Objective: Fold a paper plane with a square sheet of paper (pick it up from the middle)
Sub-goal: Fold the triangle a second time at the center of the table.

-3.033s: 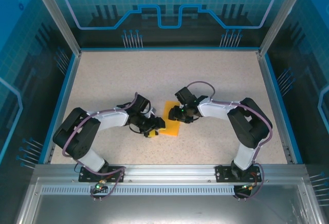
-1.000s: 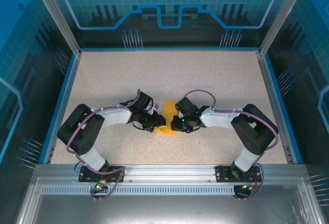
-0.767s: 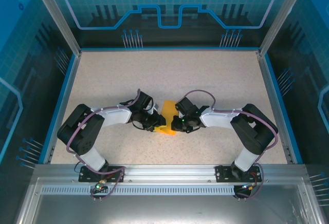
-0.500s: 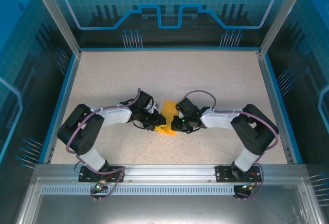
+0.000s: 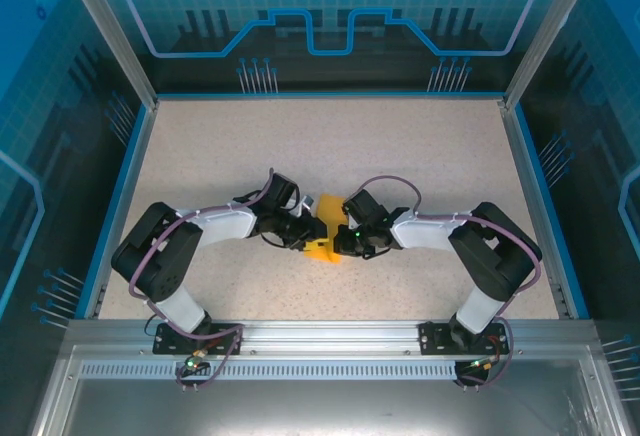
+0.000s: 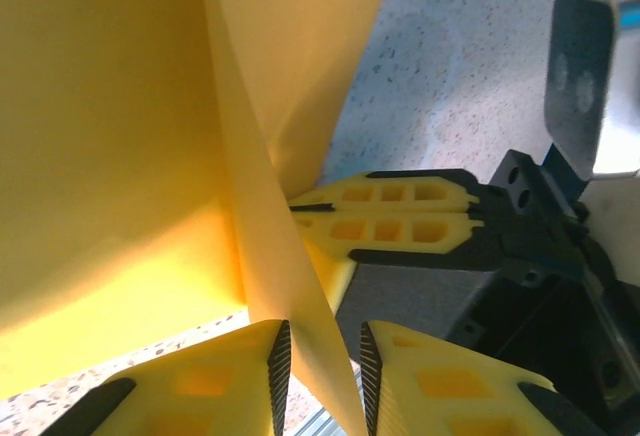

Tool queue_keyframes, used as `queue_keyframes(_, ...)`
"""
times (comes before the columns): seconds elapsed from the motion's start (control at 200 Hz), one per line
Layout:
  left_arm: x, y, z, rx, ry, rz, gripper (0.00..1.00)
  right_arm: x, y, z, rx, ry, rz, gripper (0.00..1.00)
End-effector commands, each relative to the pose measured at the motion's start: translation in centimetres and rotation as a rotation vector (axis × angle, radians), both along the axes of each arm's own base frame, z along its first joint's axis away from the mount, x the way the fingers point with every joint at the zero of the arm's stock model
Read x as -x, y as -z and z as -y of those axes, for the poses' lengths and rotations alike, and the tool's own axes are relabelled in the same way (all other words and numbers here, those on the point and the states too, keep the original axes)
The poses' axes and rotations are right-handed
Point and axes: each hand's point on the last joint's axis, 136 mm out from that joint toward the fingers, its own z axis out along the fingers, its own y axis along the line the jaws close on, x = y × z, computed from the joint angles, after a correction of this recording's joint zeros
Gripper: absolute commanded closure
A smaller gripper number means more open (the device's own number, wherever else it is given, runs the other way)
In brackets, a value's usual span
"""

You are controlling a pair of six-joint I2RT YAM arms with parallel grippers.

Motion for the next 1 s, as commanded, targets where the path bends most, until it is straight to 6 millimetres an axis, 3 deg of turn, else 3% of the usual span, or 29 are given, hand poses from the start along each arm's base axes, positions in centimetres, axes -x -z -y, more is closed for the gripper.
queue_keyframes(0.0, -0.5, -2.0, 1.5, 0.078, 0.017, 0.022, 0.71, 1.3, 2.2, 1.7, 0.066, 0.011, -0.072, 0.94)
queue_keyframes(0.18, -1.0, -1.6, 1.7, 0.078, 0.003, 0.018, 0.65, 1.1, 1.9, 1.9, 0.059, 0.016, -0.069, 0.94)
queue_keyframes(0.45, -1.7, -1.0, 1.9, 0.062, -0.01, 0.024, 0.64, 0.3, 0.6, 1.4, -0.003, 0.016, -0.042, 0.93)
queue_keyframes(0.555, -1.9, -0.7, 1.9, 0.053, -0.014, 0.021, 0.64, -0.2, -0.4, 1.1, -0.046, 0.029, -0.02, 0.89)
queue_keyframes(0.685, -1.9, -0.2, 1.8, 0.039, -0.016, 0.015, 0.64, -0.6, -2.1, 1.6, -0.051, 0.049, 0.017, 0.76)
queue_keyframes(0.995, -2.4, 0.6, 2.1, 0.028, -0.016, 0.002, 0.66, -0.2, -4.0, 3.8, -0.05, 0.084, 0.102, 0.7)
